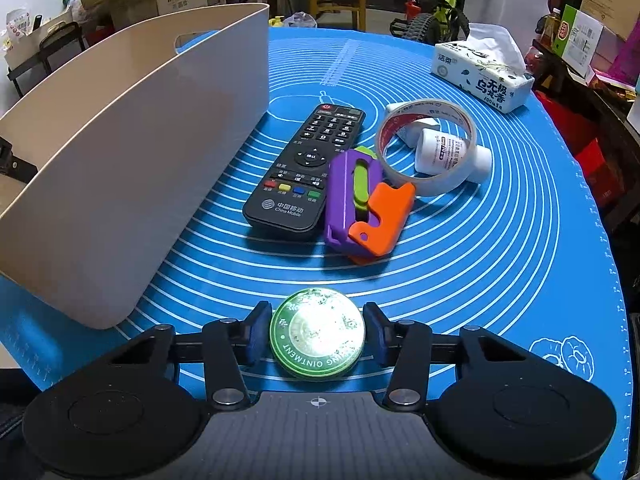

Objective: Organize rigid objects
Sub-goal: 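Close the right gripper on the green ointment tin and lift it, then carry the green tin into the beige bin and open the right gripper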

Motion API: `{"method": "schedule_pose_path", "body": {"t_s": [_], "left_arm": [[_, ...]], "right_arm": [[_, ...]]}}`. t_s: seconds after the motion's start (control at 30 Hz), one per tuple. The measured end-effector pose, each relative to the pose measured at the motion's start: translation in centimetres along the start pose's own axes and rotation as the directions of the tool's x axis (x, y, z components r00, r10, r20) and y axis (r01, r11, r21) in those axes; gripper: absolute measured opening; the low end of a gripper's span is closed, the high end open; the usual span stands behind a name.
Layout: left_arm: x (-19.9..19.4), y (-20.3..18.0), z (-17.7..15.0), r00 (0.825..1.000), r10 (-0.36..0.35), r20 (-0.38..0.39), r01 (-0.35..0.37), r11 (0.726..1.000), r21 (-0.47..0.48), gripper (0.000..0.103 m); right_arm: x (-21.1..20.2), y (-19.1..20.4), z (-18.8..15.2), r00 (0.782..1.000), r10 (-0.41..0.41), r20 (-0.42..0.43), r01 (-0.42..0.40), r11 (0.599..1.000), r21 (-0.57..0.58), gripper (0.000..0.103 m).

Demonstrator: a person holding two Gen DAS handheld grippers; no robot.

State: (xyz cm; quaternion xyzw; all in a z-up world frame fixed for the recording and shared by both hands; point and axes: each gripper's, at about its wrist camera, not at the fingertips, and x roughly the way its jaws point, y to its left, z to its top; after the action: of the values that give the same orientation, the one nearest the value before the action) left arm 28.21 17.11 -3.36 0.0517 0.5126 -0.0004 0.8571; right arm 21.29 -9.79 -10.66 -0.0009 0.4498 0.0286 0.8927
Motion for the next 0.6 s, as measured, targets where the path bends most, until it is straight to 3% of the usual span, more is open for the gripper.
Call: {"method": "schedule_pose_path", "body": {"t_s": [0.6], "left_arm": [[0.0,0.0,0.0,1.000,0.000,0.000,0.000,1.000,0.000,0.012]], "right_arm": [[-4.0,-0.7,2.7,0.988,-0.026,0.153,0.020,0.999,0.039,0.055]]}}
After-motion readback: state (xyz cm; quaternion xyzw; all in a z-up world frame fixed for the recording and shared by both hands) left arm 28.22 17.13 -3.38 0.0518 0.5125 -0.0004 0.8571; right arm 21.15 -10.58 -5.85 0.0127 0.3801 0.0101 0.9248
